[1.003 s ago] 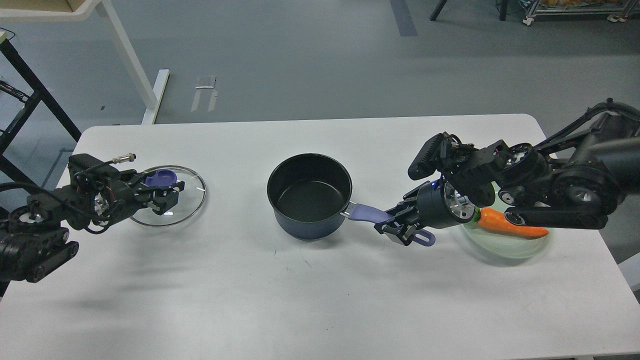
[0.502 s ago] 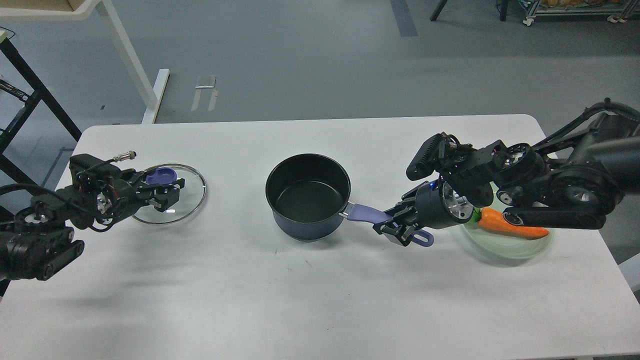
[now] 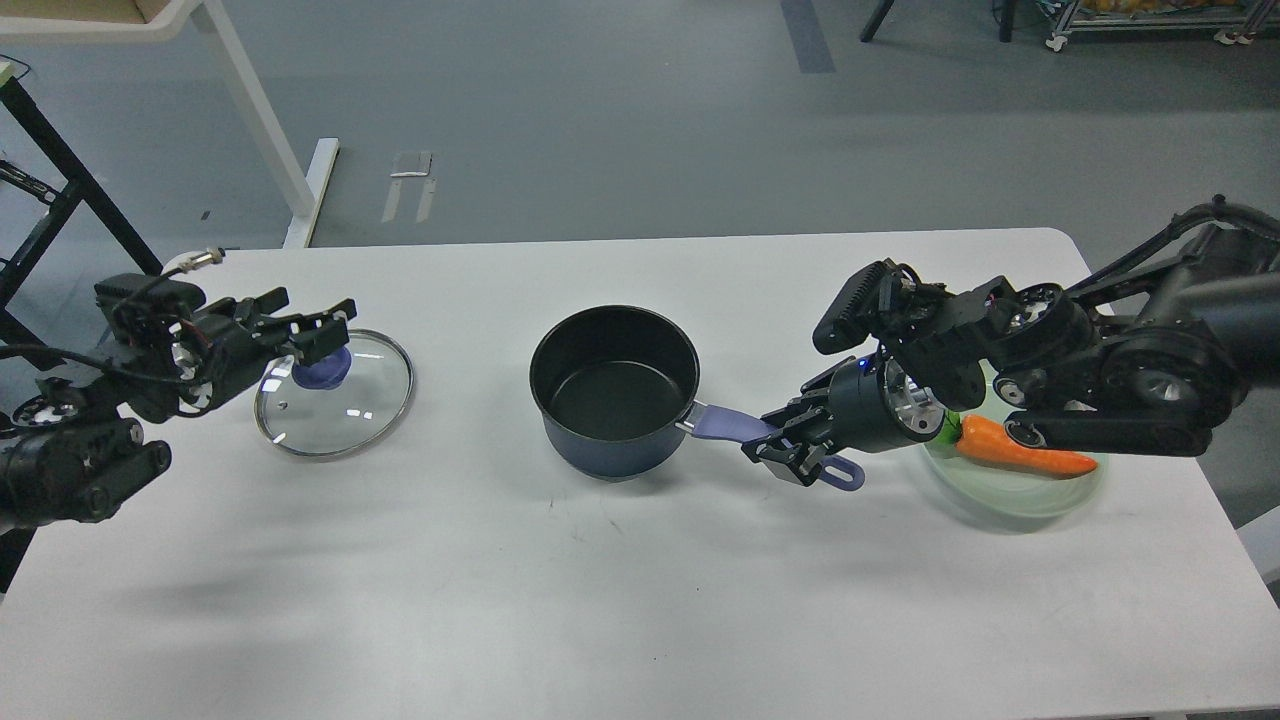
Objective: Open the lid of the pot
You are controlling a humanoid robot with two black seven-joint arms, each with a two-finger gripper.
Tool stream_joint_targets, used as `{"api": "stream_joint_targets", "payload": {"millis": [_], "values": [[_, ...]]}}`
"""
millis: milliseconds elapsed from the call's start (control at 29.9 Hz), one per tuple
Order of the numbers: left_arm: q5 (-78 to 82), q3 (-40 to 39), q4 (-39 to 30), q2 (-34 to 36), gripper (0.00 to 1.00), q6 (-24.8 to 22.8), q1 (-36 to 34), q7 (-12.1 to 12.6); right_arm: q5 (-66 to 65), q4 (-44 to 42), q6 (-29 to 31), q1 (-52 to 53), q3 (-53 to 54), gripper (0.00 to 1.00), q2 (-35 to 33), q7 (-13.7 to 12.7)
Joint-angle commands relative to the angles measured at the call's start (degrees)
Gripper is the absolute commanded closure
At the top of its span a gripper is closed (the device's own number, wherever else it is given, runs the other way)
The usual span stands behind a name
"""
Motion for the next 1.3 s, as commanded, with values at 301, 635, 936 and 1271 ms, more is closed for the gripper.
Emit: {"api": "stream_joint_targets", "payload": {"millis": [301, 635, 936, 1271], "values": [[-32.8, -0.6, -0.1, -0.2, 0.01, -8.3, -7.5, 0.0, 7.3, -3.5, -0.4, -2.2, 10.0, 0.03, -7.9, 0.0], [-62.3, -4.4, 0.0, -4.0, 0.01, -18.8, -8.0, 0.0, 21.0, -12.9, -0.1, -22.5, 47.6, 0.01, -17.8, 0.0], [-64.2, -20.0, 0.1, -11.1, 0.01, -21.4, -6.9, 0.0, 40.1, -20.1, -0.6, -37.7, 69.7, 0.01, -13.0, 0.0], [-73.7, -23.9, 0.0, -15.7, 0.01, -23.7, -3.5, 0.0, 68.6, -21.4, -0.5, -45.9, 79.9, 0.01, -10.4, 0.0]]}}
